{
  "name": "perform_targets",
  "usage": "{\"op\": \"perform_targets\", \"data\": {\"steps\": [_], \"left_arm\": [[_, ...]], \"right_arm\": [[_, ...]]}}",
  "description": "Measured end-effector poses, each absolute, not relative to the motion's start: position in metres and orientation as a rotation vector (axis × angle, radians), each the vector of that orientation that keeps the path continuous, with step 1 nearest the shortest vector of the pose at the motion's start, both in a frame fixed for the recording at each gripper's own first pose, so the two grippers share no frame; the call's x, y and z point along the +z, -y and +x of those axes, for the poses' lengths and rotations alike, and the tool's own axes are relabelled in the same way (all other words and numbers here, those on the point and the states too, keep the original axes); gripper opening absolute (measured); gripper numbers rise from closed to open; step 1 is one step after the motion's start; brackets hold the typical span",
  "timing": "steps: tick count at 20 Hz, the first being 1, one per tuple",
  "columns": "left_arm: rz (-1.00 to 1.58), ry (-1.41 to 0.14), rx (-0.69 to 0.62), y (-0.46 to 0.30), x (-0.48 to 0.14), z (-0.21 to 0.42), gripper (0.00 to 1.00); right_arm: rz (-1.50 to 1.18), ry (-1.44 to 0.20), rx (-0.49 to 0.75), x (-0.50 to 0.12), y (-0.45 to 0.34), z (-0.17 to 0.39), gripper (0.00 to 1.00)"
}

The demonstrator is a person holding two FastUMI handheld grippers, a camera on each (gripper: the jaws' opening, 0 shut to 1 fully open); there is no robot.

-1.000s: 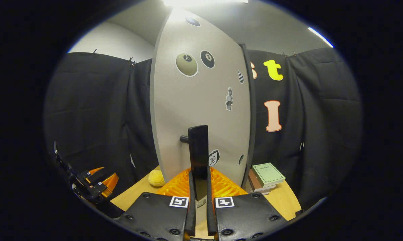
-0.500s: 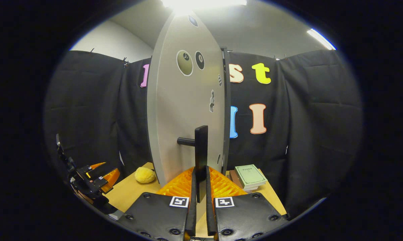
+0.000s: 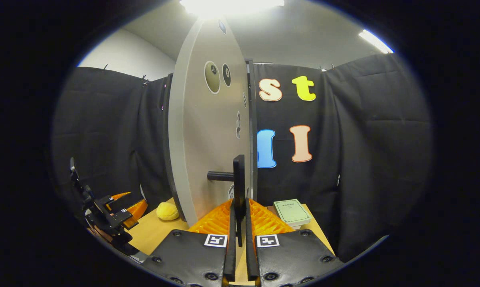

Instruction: Open the cabinet door with the right hand, grasp the bottle in the cabinet with the left hand and place it on the coaster, then close the cabinet door with the right hand.

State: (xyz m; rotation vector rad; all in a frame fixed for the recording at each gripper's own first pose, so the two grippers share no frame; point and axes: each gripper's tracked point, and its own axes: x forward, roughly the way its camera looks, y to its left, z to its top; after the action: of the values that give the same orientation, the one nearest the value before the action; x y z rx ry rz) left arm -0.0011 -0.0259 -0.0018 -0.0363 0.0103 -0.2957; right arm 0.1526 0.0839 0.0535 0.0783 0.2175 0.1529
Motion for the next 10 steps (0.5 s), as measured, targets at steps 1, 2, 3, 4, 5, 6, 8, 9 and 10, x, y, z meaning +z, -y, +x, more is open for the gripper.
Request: {"op": "perform_targets", "data": {"steps": [1, 2, 3, 4, 5, 6, 8, 9, 10], "left_arm": [[-0.034, -0.009, -0.297, 0.031, 0.0, 0.001, 0.81], [-0.034, -0.007, -0.297, 0.036, 0.001, 0.004, 0.81], [-0.035, -0.006, -0.299, 0.041, 0.002, 0.006, 0.82], [-0.035, -0.006, -0.3, 0.046, 0.002, 0.008, 0.82], [-0.033, -0.006, -0.304, 0.051, 0.003, 0.01, 0.81], [-0.029, -0.005, -0.308, 0.059, 0.004, 0.015, 0.83], [-0.025, -0.001, -0.315, 0.073, 0.006, 0.024, 0.81], [-0.027, 0.001, -0.317, 0.078, 0.007, 0.029, 0.82], [-0.029, 0.001, -0.317, 0.081, 0.008, 0.035, 0.82]], "right_arm": [[0.073, -0.215, 0.139, 0.053, -0.075, 0.152, 0.13], [0.068, -0.213, 0.124, 0.053, -0.067, 0.152, 0.13], [0.066, -0.21, 0.114, 0.052, -0.061, 0.152, 0.11], [0.081, -0.206, 0.131, 0.052, -0.06, 0.154, 0.06], [0.105, -0.205, 0.16, 0.052, -0.061, 0.152, 0.06], [0.119, -0.203, 0.186, 0.051, -0.061, 0.157, 0.07], [0.116, -0.2, 0.223, 0.052, -0.057, 0.156, 0.15], [0.105, -0.186, 0.228, 0.057, -0.051, 0.152, 0.16], [0.101, -0.174, 0.237, 0.063, -0.051, 0.144, 0.16]]}}
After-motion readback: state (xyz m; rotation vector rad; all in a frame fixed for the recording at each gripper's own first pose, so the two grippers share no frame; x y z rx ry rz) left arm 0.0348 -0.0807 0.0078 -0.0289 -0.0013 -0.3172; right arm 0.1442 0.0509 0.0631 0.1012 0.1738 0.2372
